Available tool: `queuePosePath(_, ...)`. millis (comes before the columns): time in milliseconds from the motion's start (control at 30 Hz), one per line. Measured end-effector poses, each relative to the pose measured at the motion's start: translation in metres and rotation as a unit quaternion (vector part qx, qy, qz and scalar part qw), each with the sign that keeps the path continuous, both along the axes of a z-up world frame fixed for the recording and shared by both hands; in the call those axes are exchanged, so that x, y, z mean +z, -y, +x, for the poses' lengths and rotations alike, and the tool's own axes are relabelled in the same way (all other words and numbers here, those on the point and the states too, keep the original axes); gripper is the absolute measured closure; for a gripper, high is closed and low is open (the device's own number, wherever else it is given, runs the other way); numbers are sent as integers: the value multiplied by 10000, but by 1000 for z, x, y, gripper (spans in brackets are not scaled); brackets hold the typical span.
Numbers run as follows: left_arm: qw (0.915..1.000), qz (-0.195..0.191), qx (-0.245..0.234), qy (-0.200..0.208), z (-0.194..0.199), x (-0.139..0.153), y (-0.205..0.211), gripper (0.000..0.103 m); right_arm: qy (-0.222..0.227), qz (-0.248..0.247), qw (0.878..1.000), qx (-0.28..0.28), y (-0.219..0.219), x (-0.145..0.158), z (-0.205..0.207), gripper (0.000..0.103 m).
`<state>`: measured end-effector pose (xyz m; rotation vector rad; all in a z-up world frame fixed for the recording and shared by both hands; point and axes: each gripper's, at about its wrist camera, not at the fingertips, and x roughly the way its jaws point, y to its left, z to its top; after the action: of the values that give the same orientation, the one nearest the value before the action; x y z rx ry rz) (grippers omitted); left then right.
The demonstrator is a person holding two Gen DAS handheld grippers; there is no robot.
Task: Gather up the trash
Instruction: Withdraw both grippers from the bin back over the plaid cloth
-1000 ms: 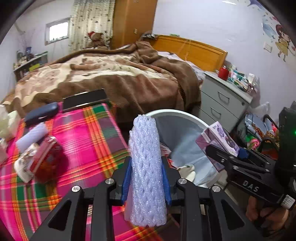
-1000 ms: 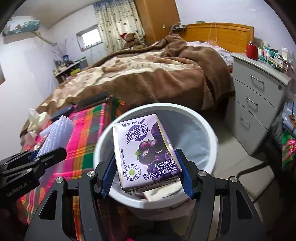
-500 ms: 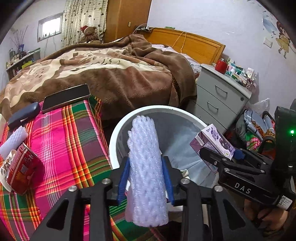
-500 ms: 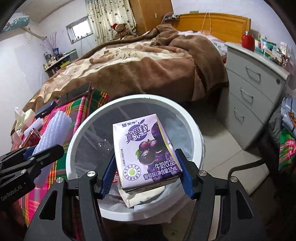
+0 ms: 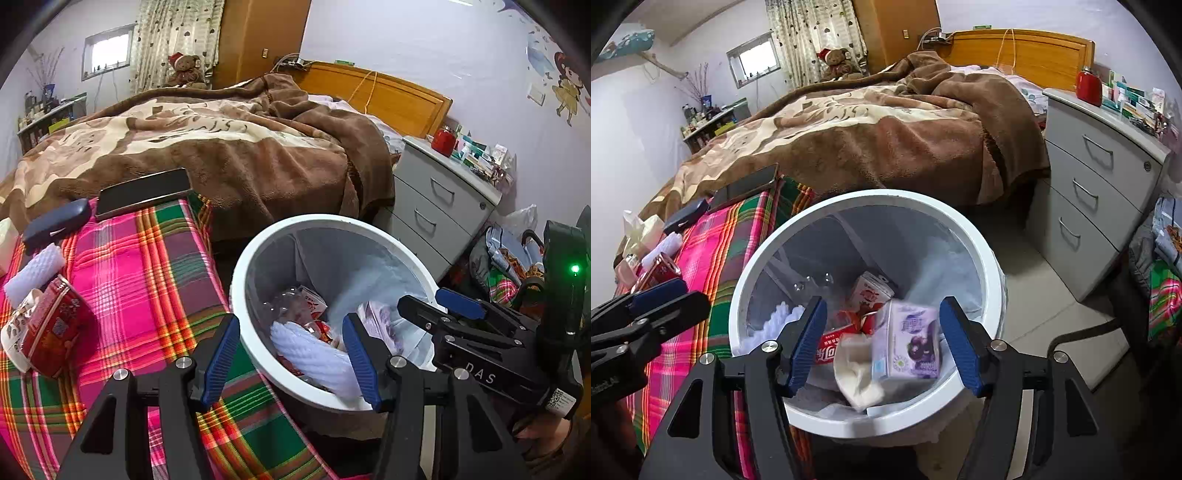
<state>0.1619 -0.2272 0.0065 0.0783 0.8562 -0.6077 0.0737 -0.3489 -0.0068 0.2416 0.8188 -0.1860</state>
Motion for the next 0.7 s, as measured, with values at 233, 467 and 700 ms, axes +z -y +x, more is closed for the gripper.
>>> queuePosePath(233,9999,-109,100,2,-4,5,-14,46,151,52,9999,1,-7,6,-5,38)
queuePosePath(467,9996,-137,224,42,-13,8,-29,46,221,44,9997,103,-20,10,-8,38)
queuePosePath(700,9988,-116,441,168,-23,13,-52,46,357,70,9991,199,-35,17,-12,38)
